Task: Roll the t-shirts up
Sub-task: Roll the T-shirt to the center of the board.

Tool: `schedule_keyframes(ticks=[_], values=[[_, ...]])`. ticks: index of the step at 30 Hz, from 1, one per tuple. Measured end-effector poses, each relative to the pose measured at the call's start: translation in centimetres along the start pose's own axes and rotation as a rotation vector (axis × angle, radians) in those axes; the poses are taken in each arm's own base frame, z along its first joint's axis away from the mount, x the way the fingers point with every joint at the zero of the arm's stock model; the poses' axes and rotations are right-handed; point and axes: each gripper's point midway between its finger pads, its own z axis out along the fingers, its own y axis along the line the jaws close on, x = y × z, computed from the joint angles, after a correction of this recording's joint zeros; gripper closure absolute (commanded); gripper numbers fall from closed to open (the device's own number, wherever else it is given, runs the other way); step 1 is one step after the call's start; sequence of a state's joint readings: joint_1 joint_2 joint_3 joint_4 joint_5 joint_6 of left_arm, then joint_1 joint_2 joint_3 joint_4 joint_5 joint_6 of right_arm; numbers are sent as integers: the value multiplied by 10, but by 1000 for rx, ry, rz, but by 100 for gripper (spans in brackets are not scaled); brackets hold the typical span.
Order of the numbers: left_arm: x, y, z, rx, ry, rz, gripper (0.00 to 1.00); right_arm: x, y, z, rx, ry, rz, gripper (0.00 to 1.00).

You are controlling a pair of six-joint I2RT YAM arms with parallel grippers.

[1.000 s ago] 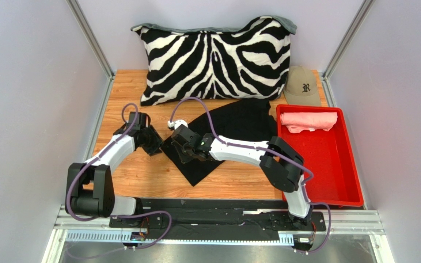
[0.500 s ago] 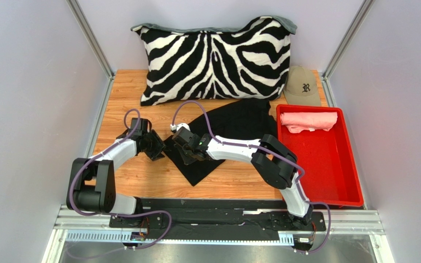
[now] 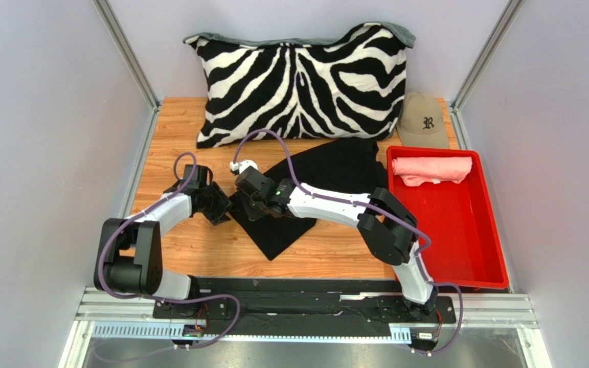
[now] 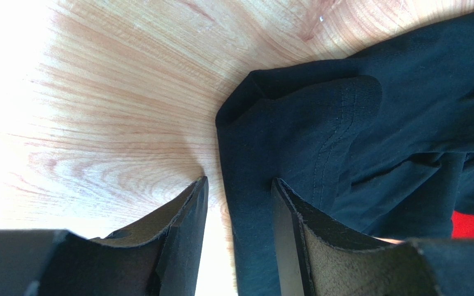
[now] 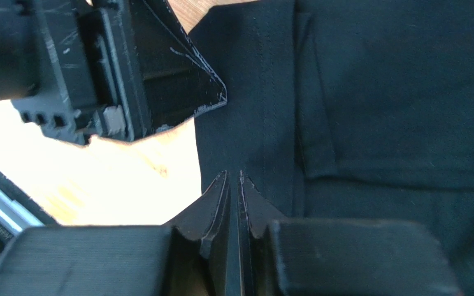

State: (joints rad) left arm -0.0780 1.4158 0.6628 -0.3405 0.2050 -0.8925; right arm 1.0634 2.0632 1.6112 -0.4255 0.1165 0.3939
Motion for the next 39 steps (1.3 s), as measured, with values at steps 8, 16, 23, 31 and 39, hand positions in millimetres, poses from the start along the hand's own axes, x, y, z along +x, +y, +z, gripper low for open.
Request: schedule_keyframes(ticks=[8,16,23,31,39], values=[[-2,-2,0,-3,-1,2,49,32,-10,38,27,84,-3,88],[-9,-1,3,-33,-10,-2,50,29,-12,39,16,79,15,88],[-13,-2,4,-66,-22,13,51,15,-17,17,12,57,30,87],[-14,2,1,-89,-23,47,51,-33,-48,-73,7,-88,98,84],[-14,4,-3,-92,-24,92,51,-53,-69,-139,17,-217,148,84]])
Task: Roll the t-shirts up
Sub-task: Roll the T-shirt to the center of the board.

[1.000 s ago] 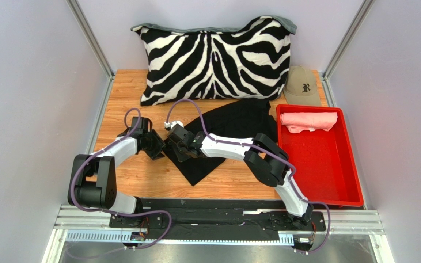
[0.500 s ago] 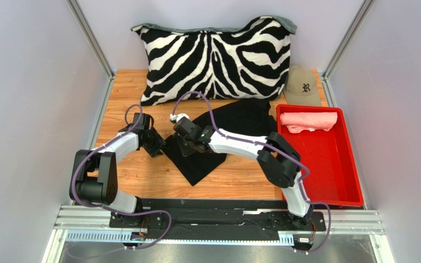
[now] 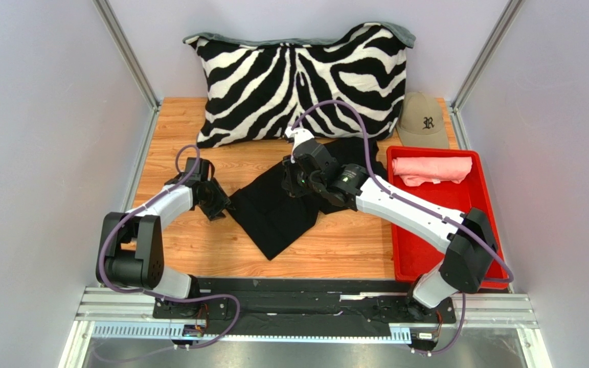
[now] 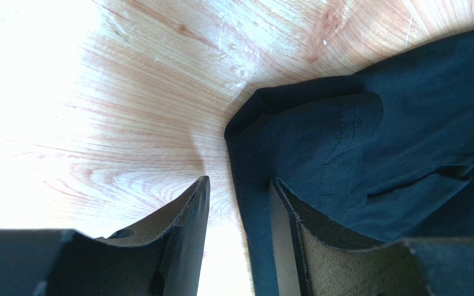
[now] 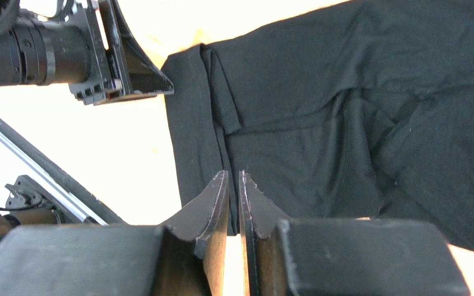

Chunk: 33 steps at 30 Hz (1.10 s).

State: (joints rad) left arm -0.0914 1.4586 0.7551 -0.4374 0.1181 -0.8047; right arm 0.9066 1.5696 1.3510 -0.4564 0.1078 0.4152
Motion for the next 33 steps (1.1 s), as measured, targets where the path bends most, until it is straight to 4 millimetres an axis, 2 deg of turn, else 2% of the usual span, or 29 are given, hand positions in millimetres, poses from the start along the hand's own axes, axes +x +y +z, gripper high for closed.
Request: schedule_keyframes(ticks=[8,17,21,23,25,33], values=[[0,-1,-1,7,-2,19,51,28,-13,0,37,62,5,84],[1,1,-2,2,3,27,51,36,-16,-1,50,89,21,84],[0,0,-3,5,0,32,50,47,-17,1,46,112,41,82],[0,0,-5,9,-8,41,50,54,-19,4,45,121,53,77],[-1,1,-6,11,-15,51,50,61,-20,6,51,133,59,76],[-5,-3,-8,41,-53,47,50,79,-5,17,60,150,13,76]])
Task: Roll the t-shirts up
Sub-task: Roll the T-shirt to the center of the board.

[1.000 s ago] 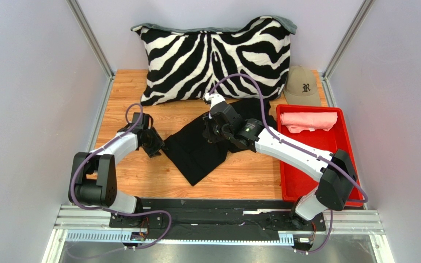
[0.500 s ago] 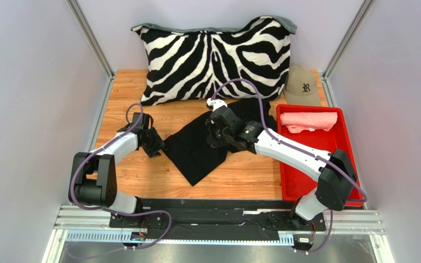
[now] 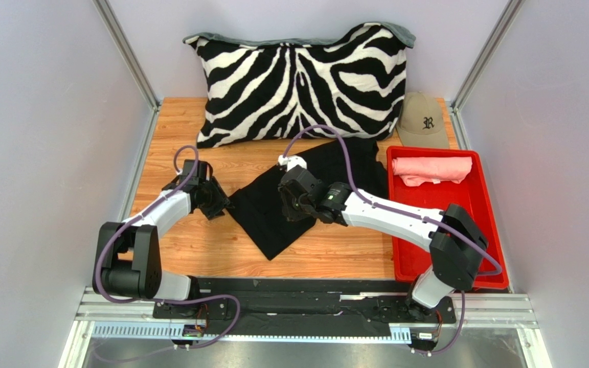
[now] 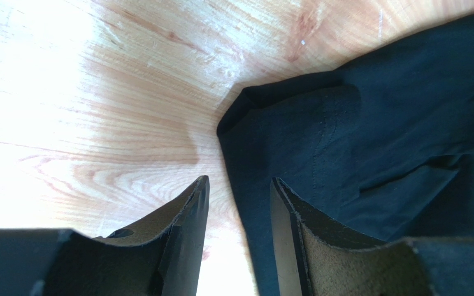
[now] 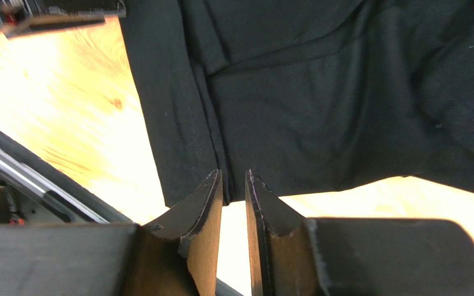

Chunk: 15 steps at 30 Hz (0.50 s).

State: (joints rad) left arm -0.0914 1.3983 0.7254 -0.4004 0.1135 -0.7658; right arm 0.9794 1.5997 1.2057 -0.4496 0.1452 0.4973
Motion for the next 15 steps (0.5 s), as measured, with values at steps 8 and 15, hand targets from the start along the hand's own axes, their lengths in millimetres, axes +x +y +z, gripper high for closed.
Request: schedule_keyframes(ticks=[8,15], values=[[3,3,7,22,-36,-52,50,27,37,19,18,29,-123,65],[5,0,9,4,-62,-42,50,61,70,33,17,70,-249,58]])
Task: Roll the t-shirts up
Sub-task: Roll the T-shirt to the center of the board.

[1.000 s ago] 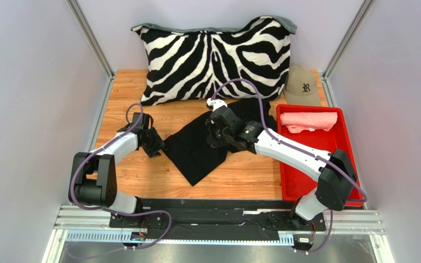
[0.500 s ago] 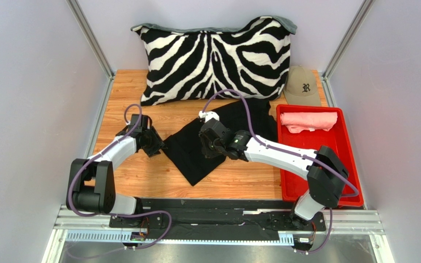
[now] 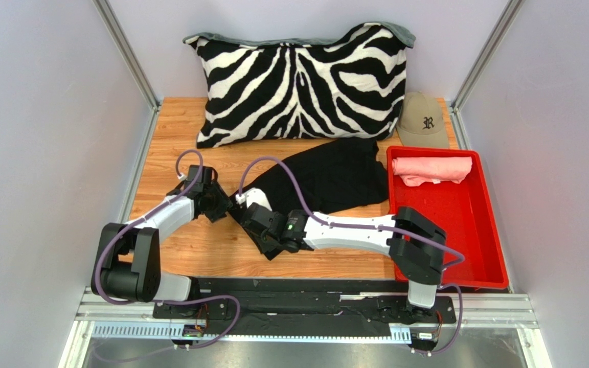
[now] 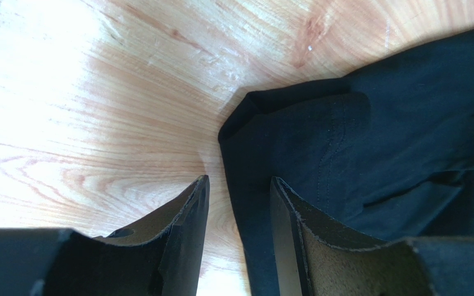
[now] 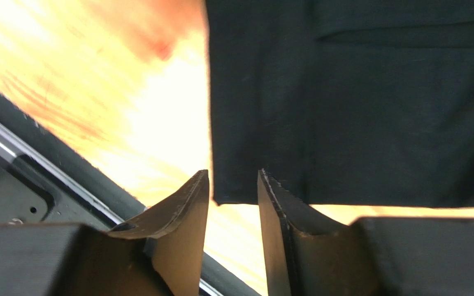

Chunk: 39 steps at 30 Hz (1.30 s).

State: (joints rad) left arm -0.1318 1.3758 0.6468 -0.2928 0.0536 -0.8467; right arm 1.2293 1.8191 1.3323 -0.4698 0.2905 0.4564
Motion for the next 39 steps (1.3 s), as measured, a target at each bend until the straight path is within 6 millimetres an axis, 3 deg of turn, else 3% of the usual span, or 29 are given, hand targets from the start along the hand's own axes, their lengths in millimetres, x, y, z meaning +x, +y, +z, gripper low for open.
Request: schedule_keyframes(ticks=[7,14,22,39], values=[[6,-6,3,-46,-11,54,50,24,6,18,27,52,-64,55],[0,-9,8,-103,-8,66,52,24,4,22,50,26,-103,51],[-1,-9,9,-149,8,84,53,40,8,24,45,38,-147,51],[-15,-6,6,-225,1,143,50,52,15,38,31,65,-161,48]])
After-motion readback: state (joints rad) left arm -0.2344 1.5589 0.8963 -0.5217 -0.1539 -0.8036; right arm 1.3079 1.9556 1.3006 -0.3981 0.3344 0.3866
